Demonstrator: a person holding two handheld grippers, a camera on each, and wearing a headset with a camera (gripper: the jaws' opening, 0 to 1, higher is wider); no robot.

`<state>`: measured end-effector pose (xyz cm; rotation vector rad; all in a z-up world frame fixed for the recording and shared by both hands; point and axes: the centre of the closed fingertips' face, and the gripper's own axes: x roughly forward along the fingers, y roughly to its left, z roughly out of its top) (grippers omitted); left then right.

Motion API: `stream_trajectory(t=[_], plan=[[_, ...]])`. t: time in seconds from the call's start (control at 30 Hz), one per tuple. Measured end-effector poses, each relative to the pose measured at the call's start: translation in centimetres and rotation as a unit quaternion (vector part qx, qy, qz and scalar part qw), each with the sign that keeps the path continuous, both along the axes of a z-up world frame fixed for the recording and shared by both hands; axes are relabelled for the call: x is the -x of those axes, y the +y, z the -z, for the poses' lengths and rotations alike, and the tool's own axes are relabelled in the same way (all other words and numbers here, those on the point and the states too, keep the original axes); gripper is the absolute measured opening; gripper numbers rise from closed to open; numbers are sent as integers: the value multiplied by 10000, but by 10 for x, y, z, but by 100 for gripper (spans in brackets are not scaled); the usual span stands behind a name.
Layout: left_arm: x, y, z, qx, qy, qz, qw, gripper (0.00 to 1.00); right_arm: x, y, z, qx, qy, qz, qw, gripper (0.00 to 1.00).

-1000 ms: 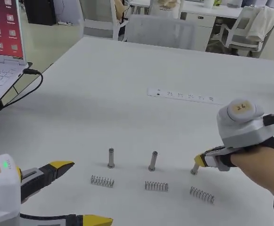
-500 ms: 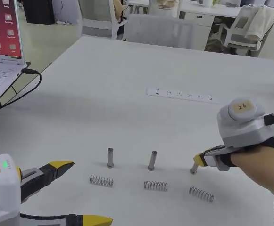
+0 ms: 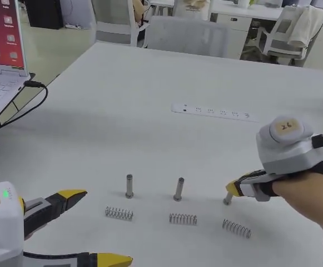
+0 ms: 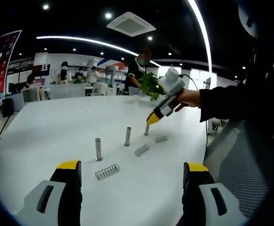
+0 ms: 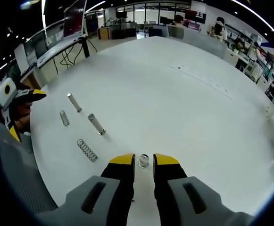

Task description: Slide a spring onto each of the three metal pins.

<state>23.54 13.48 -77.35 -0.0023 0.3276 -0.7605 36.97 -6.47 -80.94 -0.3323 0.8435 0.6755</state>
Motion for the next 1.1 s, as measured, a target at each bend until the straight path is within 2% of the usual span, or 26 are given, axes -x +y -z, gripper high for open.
stream_trajectory(t=[0.5,1.1], plan=[[1,-1,0,-16,8,13,10000,86,2,-6,-1,22,-61,-29,10000,17],[2,-2,-2,-34,-5,35,10000,86,21,-16,4,45,63,-149,9999,18]])
